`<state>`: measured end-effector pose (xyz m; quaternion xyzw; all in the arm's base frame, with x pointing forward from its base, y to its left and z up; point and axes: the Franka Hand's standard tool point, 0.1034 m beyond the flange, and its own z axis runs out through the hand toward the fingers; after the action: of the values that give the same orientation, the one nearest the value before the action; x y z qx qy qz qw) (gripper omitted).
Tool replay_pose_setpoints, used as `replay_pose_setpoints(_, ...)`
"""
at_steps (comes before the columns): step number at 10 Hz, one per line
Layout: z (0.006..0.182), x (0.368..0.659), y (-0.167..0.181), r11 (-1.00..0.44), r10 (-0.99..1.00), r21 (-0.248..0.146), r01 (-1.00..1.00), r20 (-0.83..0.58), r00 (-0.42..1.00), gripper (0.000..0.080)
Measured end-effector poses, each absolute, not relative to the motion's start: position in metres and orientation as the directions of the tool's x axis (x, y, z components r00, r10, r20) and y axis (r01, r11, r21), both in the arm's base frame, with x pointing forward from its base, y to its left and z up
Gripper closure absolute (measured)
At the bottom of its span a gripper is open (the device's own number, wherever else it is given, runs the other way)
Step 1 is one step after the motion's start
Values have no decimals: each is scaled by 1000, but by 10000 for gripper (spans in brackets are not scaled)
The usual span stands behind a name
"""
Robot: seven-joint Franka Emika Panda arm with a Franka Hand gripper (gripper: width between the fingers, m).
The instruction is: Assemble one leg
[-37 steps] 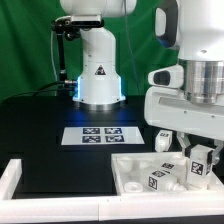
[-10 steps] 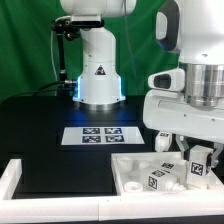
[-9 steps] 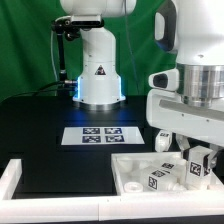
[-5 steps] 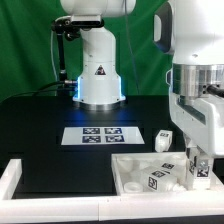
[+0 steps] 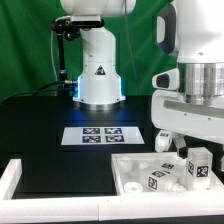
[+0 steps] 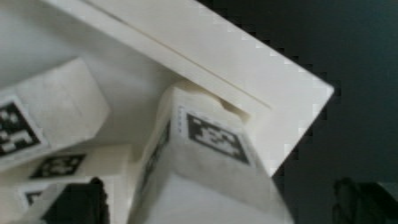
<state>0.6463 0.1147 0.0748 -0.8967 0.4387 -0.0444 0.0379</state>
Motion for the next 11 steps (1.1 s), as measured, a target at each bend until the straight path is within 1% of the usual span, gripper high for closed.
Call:
replay_pose_setpoints(1, 74, 645, 120, -725, -688, -98, -682, 60, 723, 152)
replay_pose_setpoints(3, 74, 645, 118, -783, -621, -92, -615, 69, 781, 151)
replay_pose_setpoints(5, 76, 648, 117, -933, -361, -42, -358, 85, 929, 151)
replay_pose_setpoints(6, 78, 651, 113, -987, -162, -25, -161, 92, 982, 151)
replay_pose_setpoints(7, 74, 649, 110, -1000, -14, -16, -13, 81, 997, 151)
replay_pose_setpoints(9, 74, 649, 115, -999, 52, -9, 53, 72, 996, 151)
replay_pose_setpoints(10, 74, 649, 114, -999, 43, -9, 44, 72, 997, 283)
replay_pose_setpoints(11, 74, 649, 114, -1000, 28, -10, 28, 71, 997, 283)
